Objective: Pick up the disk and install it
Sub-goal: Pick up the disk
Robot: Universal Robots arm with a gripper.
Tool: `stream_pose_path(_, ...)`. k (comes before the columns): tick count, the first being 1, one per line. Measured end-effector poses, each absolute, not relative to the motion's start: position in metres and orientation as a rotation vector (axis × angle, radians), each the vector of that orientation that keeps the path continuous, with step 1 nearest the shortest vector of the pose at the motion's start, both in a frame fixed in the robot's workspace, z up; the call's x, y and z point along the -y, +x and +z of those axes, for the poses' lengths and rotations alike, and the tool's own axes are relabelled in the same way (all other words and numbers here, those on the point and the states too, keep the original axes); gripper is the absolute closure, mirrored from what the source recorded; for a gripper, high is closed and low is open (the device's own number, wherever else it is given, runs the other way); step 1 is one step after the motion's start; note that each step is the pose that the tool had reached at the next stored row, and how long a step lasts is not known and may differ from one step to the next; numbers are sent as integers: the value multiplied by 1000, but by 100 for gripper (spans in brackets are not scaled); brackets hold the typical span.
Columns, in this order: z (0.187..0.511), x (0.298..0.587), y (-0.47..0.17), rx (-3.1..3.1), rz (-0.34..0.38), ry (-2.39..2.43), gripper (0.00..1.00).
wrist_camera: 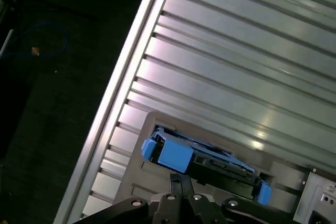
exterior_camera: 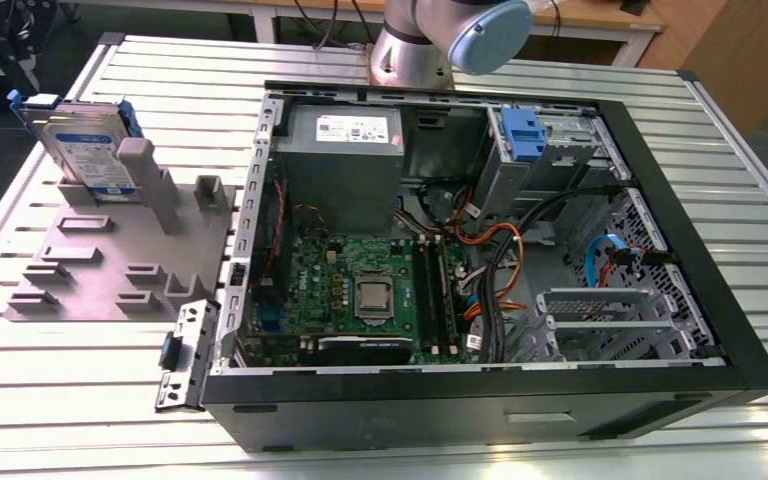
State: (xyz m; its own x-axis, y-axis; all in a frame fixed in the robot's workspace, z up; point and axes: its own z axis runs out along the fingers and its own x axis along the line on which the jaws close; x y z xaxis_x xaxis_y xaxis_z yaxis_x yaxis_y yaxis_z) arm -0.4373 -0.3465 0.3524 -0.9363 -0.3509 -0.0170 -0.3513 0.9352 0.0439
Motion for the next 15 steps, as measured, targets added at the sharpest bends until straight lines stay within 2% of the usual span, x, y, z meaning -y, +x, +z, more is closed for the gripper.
stream_pose_path(15, 352, 347, -437, -3047, 73, -736, 89)
